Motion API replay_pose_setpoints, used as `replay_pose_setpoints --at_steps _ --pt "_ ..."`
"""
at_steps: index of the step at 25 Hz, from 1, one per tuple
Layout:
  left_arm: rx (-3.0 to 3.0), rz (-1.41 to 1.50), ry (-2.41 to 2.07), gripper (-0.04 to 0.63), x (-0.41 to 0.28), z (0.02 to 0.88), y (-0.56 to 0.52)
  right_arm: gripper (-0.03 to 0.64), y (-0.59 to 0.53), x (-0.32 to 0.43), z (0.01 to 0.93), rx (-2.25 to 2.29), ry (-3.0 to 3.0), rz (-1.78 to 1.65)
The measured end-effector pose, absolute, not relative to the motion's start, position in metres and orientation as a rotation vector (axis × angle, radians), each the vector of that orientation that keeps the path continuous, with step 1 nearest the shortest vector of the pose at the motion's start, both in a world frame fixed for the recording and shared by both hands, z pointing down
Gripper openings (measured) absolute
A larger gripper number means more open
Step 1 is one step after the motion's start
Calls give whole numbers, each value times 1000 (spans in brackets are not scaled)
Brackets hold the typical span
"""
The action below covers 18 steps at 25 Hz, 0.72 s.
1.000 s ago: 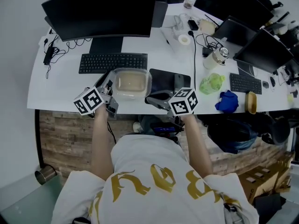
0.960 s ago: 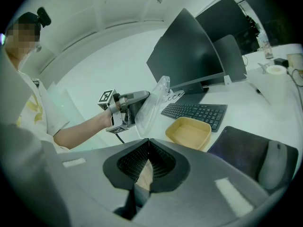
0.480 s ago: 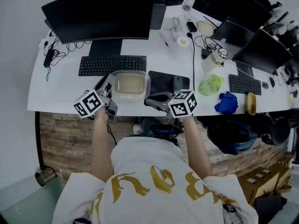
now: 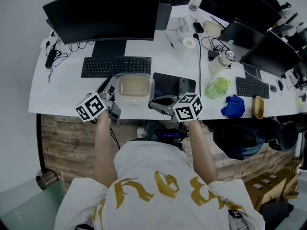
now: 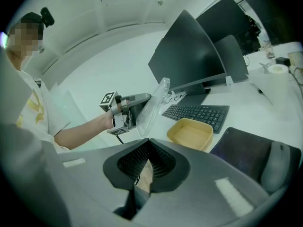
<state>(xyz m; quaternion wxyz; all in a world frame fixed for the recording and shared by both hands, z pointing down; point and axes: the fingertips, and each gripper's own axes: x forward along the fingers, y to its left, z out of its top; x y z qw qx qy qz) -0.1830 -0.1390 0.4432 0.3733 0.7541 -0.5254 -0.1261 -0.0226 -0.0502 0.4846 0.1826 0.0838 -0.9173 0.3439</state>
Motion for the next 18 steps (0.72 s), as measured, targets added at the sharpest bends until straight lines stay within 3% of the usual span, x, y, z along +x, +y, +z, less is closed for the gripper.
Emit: replay_pose_setpoints --at_steps 18 --pt "1925 -337 -1338 57 -184 447 -143 28 -56 -22 486 217 -2562 953"
